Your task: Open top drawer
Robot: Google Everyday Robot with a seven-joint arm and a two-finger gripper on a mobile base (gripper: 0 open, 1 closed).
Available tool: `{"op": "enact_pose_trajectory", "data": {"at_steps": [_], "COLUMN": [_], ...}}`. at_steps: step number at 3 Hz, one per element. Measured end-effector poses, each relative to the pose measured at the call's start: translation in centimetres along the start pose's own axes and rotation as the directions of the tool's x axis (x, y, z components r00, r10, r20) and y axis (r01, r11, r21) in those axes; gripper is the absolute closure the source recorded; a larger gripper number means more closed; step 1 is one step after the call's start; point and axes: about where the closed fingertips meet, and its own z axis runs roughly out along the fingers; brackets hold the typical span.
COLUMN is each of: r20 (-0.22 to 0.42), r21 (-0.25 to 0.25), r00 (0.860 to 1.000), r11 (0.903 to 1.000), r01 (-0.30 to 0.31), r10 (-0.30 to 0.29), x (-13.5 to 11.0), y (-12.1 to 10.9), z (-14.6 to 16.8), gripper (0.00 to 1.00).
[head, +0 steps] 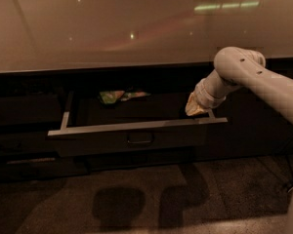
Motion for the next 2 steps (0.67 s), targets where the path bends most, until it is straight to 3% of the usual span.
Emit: {"op": "enact_pose_trajectory", "data": {"at_steps": [1,2], "r20": [0.07,0.073], "r21": [-0.022,-0.023], "r00": [0.998,0.997], "r11": [0.9998,0.9997], "r01": [0.0,0.001], "r10": [0.002,0.001], "x": [0.56,0.55], "y": [0.32,0.28], "z": [1.73,1.87], "gripper": [1.0,1.0]}}
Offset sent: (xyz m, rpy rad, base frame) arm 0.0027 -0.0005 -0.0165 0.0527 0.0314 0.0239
